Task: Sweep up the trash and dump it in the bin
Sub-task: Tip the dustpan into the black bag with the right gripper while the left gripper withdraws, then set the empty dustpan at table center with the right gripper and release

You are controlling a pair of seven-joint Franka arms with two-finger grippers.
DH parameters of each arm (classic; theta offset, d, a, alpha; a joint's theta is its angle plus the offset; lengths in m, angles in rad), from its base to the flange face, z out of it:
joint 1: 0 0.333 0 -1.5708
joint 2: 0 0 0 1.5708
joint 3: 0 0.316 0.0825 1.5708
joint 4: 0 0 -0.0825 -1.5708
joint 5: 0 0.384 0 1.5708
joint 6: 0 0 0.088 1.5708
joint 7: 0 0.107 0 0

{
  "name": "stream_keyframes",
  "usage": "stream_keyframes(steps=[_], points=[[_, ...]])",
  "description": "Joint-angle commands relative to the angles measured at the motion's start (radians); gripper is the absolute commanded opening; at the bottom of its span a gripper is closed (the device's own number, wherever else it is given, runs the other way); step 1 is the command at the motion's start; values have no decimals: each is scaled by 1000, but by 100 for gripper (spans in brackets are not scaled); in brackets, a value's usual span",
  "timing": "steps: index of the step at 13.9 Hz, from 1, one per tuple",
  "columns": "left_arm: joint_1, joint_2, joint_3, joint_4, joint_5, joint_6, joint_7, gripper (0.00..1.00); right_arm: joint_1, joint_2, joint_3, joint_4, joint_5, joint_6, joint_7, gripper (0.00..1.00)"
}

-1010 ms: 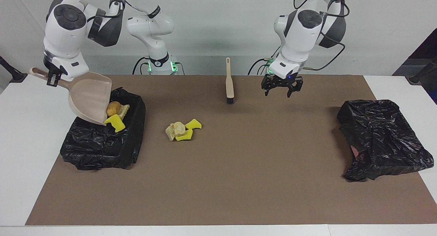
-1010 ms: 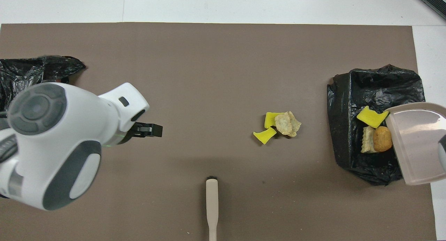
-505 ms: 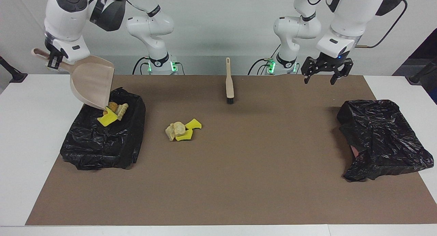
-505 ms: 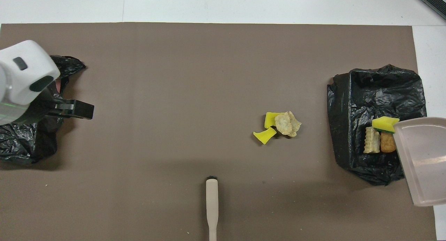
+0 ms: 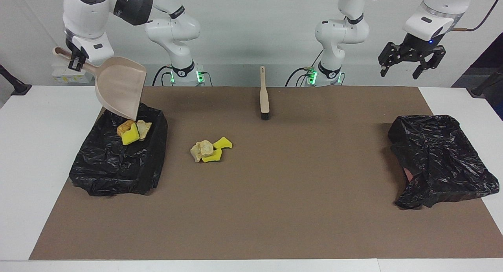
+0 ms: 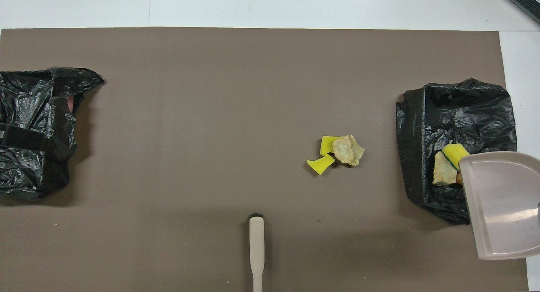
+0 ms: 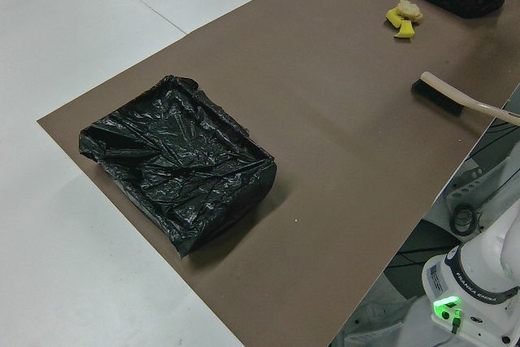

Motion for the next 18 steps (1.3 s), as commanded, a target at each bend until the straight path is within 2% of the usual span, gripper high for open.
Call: stream_keyframes(steps=[1,4,7,9,11,13,18], points=[[35,59,-12,84,-2,-43,18,100,-4,-15,35,52,99,-48,132,0],[44,60,-12,84,-20,-64,23,100,-4,-13,70,68,257,-43,409,0],[44,57,-12,84,-22,-66,55,100,-4,-6,148,60,446,10,866,0],[55,21,-7,64,-22,-61,63,100,-4,45,232,60,556,91,1216,0],[55,3,-4,38,-23,-53,56,100,-5,123,303,68,618,203,1520,0],[58,2,-2,36,-40,-53,52,100,-7,227,395,108,612,277,1734,0],[58,-4,-2,27,-40,-44,49,100,1,575,590,382,592,406,2177,0]])
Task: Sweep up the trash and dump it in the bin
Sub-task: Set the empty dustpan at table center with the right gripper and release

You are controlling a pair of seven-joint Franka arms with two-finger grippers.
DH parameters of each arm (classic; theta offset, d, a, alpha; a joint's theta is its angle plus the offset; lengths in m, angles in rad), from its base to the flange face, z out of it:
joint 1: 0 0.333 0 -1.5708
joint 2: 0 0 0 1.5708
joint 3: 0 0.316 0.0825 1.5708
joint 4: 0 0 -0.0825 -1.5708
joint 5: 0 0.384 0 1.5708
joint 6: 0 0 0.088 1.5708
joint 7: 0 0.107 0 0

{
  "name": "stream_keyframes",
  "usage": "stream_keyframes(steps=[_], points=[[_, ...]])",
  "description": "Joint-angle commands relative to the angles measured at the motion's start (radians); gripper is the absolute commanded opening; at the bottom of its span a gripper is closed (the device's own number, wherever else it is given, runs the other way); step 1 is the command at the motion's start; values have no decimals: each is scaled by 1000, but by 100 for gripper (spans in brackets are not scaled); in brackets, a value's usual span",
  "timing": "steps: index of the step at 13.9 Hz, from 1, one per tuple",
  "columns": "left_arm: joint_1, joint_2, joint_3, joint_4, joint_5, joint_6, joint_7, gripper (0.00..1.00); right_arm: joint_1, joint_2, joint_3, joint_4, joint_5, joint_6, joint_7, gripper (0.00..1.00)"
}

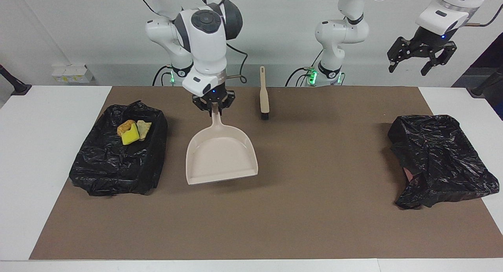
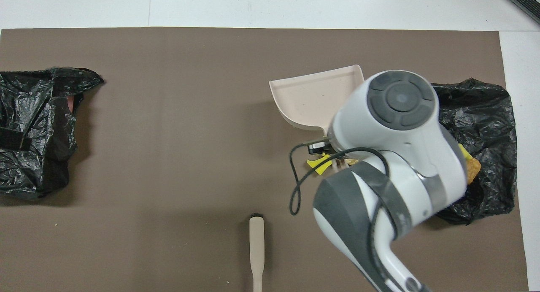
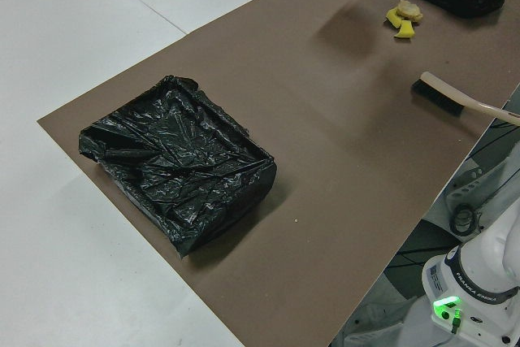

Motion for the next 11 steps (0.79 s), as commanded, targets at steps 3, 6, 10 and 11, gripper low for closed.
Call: stream_keyframes(steps=[3,6,10,11], points=[[16,-20,-7,-19,-10,-6,11,100,20,282,168,182,-101,157,268,0],[16,-20,-7,-19,-10,-6,11,100,62,419,219,202,-253,266,422,0],[16,-20,-7,-19,-10,-6,11,100,42,432,222,153,-275,324,399,12],[16,-20,-7,-19,-10,-6,11,100,34,423,223,120,-272,348,378,24]])
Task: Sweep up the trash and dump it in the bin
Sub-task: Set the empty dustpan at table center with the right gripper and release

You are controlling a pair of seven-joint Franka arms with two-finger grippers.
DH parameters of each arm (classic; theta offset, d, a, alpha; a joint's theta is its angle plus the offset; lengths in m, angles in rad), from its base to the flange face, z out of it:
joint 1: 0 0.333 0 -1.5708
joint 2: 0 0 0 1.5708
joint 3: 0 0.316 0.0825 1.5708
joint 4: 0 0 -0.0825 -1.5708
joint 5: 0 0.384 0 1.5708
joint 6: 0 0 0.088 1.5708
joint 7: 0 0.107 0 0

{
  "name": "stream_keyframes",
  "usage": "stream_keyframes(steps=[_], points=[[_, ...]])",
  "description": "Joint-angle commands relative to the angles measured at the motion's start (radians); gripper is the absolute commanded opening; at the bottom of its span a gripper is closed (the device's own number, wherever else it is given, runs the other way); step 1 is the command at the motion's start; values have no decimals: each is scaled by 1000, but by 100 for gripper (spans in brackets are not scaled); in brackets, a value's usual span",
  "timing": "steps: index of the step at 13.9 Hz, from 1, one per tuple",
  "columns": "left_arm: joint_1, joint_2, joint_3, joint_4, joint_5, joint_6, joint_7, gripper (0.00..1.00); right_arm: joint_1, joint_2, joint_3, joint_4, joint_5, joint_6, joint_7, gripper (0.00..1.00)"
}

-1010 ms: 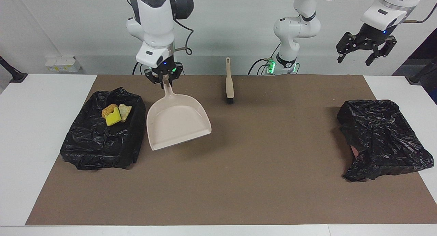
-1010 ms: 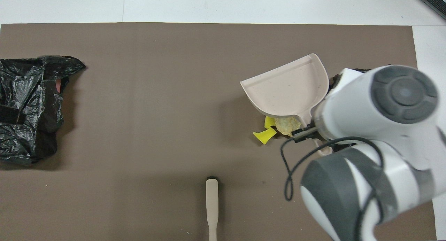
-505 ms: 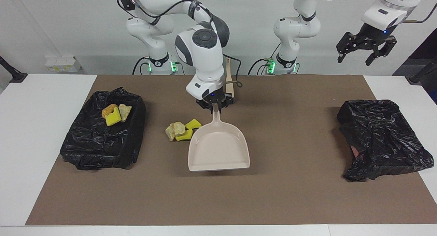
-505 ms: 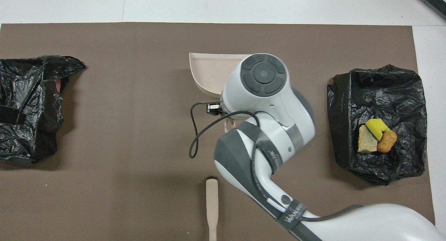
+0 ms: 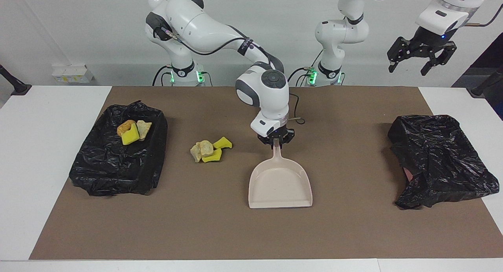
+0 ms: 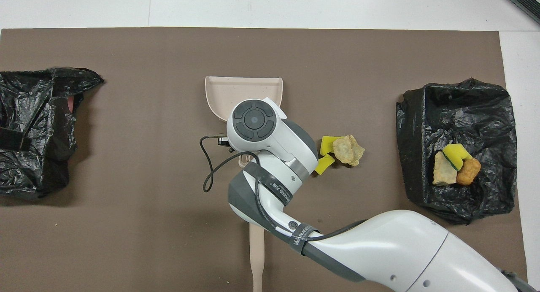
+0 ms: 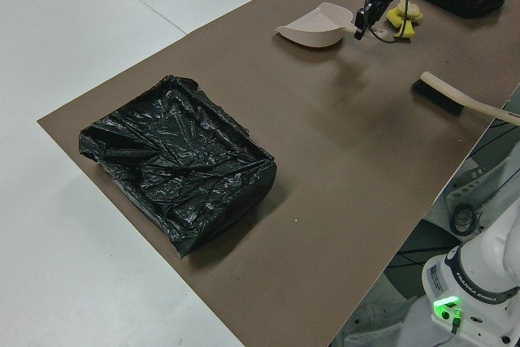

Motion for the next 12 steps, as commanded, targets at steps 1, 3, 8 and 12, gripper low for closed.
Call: stream_keyframes(steps=[1,3,8,12], points=[[16,-20,-7,-19,-10,-6,11,100,-46,-12,27,-61,-19,65,-45,36],[16,-20,-7,-19,-9,-6,11,100,-69,-21,45,-102,-16,90,-107,49],[16,-20,-7,-19,-9,-6,11,100,-88,-79,69,-118,1,-28,-182,100],[16,-20,-7,-19,-9,-11,12,100,-102,-285,108,-199,164,-198,-185,100]])
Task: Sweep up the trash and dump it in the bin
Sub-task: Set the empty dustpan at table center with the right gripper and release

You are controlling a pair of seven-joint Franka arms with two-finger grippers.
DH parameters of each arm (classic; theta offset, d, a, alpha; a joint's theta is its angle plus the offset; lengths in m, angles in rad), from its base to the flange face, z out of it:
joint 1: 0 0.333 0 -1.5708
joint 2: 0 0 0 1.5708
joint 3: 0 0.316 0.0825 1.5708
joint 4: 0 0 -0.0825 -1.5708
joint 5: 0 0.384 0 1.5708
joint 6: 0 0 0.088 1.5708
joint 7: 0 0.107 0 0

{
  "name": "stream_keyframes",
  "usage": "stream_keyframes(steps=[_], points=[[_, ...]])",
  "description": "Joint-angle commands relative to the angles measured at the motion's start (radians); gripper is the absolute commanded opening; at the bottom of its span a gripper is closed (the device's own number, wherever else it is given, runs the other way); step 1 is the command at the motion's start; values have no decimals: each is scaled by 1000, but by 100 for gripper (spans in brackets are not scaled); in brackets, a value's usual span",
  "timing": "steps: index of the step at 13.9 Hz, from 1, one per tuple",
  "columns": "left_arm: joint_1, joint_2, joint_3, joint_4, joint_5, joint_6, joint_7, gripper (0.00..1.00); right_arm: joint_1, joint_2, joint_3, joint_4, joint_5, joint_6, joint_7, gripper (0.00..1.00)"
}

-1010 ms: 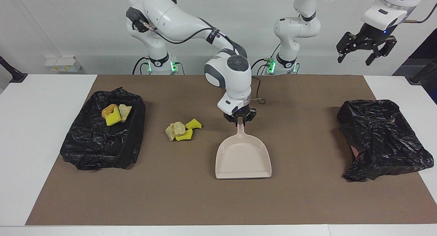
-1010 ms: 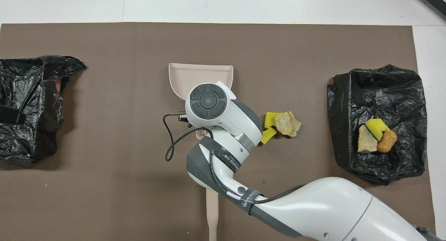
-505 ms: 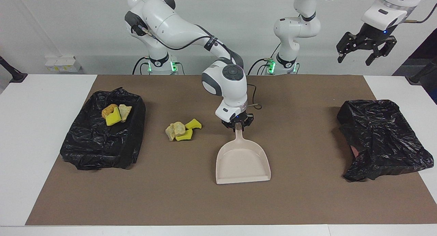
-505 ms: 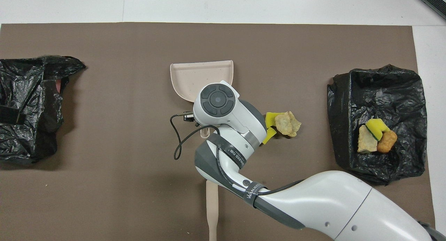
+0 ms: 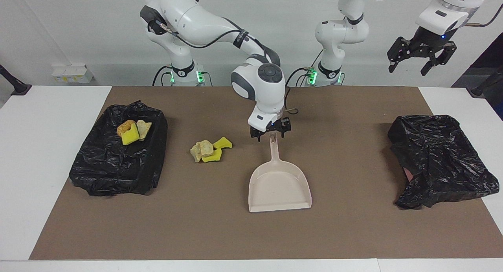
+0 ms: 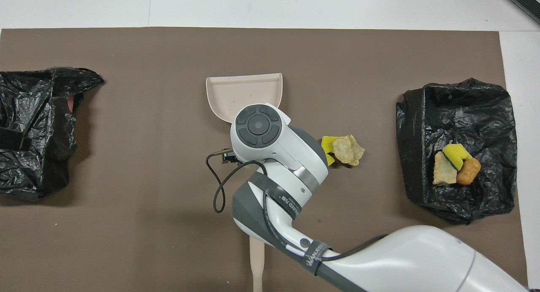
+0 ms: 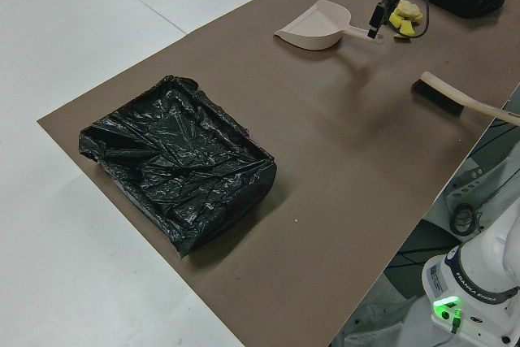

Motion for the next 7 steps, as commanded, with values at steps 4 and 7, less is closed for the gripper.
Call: stream_keyframes(steps=[4,7], points=[[7,-27,-10,-32,-13,-10,5,100,-14,-412,16,-351,332,-44,-25,100],[-1,-23,-18,-66,-20,95,3,100,-10,-596,53,-570,495,-10,-80,100]])
